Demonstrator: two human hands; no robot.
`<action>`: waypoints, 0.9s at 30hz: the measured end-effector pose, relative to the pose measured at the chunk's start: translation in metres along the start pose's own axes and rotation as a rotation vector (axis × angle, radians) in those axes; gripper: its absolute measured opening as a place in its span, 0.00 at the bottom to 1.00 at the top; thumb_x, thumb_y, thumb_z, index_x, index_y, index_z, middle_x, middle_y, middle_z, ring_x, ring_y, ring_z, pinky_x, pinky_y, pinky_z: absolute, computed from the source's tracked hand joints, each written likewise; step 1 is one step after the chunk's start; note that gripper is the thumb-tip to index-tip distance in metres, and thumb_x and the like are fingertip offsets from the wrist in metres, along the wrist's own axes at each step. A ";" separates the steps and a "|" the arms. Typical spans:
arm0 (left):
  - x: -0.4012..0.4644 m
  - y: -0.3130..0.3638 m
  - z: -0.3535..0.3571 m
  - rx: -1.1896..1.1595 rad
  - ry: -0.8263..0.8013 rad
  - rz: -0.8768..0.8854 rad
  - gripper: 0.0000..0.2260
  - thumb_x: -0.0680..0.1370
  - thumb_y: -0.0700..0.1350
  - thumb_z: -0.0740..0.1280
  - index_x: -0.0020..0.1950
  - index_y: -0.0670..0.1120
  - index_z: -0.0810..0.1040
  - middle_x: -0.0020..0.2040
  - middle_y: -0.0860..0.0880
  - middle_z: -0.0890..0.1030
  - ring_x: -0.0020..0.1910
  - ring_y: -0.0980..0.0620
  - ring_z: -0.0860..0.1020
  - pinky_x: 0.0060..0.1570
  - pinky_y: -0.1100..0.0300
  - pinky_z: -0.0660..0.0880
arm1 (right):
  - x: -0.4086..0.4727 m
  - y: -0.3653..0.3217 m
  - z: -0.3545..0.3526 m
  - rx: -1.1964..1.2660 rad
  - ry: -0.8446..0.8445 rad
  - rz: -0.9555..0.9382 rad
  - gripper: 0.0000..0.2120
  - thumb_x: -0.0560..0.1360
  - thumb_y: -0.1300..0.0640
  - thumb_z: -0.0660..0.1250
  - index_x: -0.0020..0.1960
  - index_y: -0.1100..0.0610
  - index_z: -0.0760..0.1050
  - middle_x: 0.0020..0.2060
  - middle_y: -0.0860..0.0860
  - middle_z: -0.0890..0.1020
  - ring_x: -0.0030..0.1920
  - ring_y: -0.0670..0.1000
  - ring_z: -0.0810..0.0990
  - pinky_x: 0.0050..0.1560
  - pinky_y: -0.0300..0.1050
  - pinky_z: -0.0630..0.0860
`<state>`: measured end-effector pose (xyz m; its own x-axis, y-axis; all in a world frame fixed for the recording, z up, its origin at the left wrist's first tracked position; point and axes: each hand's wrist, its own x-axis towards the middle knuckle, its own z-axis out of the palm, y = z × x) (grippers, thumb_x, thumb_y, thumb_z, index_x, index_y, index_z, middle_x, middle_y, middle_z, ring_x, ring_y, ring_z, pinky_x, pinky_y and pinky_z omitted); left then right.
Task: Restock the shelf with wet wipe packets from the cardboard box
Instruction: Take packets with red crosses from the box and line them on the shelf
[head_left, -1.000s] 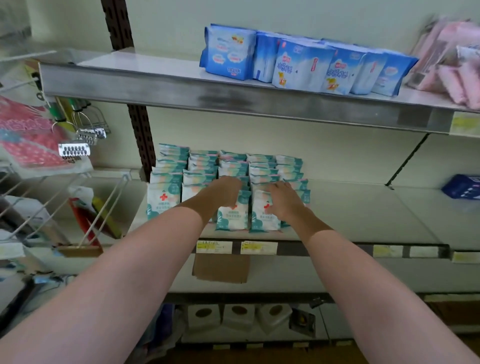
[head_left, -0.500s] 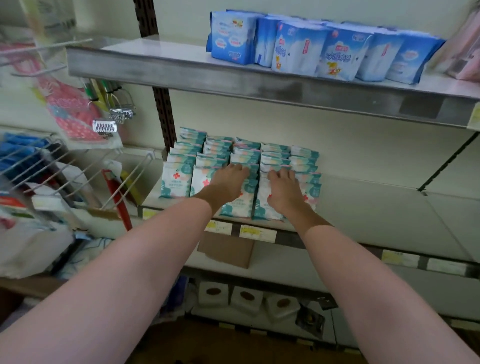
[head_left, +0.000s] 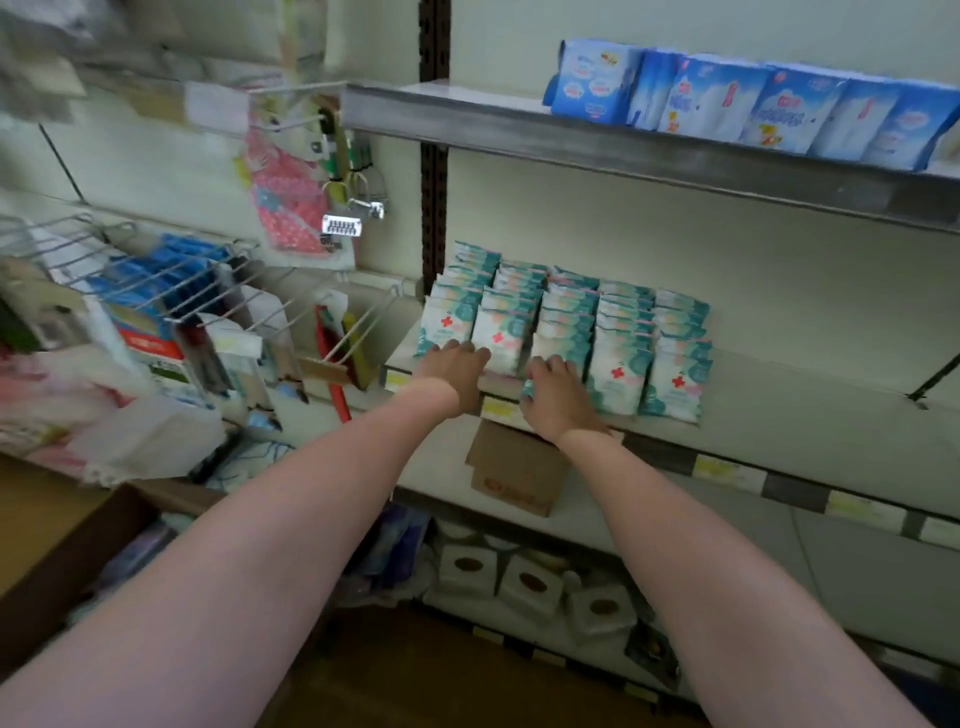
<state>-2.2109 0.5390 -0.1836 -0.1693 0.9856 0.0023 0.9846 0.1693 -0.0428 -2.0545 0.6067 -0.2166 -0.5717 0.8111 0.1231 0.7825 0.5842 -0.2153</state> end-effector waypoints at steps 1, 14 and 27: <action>-0.017 -0.013 0.004 -0.003 -0.025 -0.011 0.19 0.78 0.43 0.62 0.69 0.47 0.68 0.64 0.43 0.73 0.65 0.42 0.70 0.60 0.50 0.68 | -0.008 -0.018 0.007 0.014 -0.030 0.013 0.15 0.78 0.55 0.65 0.64 0.56 0.69 0.62 0.55 0.71 0.64 0.58 0.68 0.61 0.53 0.72; -0.251 -0.185 0.123 -0.166 -0.221 -0.293 0.14 0.78 0.49 0.62 0.63 0.46 0.71 0.59 0.44 0.77 0.59 0.42 0.75 0.53 0.51 0.71 | -0.107 -0.256 0.136 0.112 -0.312 -0.208 0.15 0.77 0.57 0.67 0.63 0.56 0.71 0.60 0.55 0.74 0.62 0.58 0.72 0.61 0.52 0.73; -0.360 -0.277 0.198 -0.307 -0.428 -0.607 0.10 0.80 0.41 0.60 0.61 0.44 0.70 0.56 0.42 0.76 0.55 0.41 0.74 0.43 0.52 0.66 | -0.131 -0.367 0.248 0.019 -0.635 -0.429 0.21 0.79 0.55 0.68 0.69 0.54 0.67 0.65 0.55 0.70 0.67 0.58 0.68 0.63 0.53 0.73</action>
<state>-2.4312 0.1366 -0.3700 -0.6192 0.6443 -0.4488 0.6730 0.7300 0.1194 -2.3278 0.2798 -0.3945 -0.8607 0.3391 -0.3797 0.4592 0.8393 -0.2912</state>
